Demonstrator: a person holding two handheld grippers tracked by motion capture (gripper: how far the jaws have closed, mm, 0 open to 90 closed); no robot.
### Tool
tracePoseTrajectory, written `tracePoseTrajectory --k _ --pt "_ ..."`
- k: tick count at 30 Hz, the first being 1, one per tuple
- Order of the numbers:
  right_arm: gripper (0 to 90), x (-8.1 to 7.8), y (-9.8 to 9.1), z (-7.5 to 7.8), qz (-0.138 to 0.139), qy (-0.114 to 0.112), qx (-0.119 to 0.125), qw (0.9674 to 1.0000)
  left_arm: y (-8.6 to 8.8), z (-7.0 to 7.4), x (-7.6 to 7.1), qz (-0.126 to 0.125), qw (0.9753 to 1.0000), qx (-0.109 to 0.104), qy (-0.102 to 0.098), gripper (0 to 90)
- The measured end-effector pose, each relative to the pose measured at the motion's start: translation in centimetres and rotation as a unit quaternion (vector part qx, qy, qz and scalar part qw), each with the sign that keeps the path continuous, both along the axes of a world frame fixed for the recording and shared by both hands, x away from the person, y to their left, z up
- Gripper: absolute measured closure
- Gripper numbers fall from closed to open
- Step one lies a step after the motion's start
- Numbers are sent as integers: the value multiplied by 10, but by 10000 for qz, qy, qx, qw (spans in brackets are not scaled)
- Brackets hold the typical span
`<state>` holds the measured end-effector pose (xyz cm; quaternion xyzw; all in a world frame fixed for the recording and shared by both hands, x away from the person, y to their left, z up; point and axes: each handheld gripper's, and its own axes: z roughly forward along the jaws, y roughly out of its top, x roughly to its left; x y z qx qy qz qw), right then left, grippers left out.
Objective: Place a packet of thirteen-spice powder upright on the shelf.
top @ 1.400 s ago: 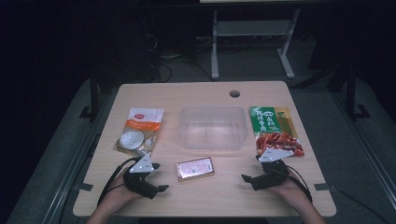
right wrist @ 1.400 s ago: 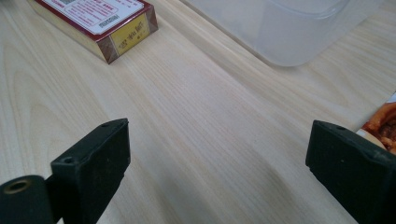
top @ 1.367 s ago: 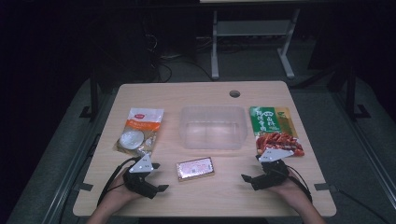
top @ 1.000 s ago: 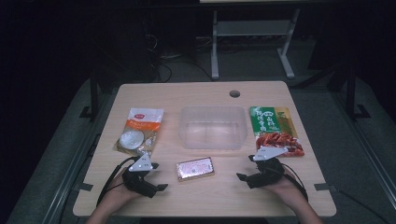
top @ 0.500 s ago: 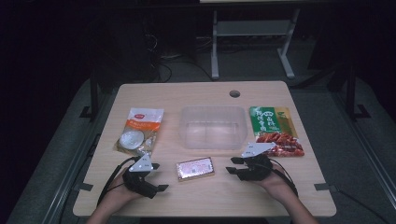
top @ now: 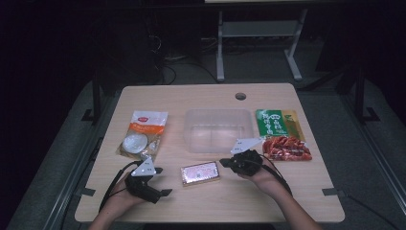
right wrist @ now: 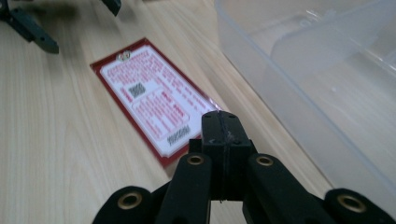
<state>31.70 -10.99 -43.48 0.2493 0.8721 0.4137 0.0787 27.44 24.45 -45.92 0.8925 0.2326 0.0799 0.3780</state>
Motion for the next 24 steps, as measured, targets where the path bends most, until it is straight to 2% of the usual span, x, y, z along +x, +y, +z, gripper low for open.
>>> tracePoseTrajectory --k 11,24 --pt "895 13 17 -3 -14 -121 -138 9998 1 0 -1 -24 10000 -67 0 146" --pt "895 20 30 -16 -95 -201 -256 9994 -1 1 -2 -80 9999 -55 -37 146"
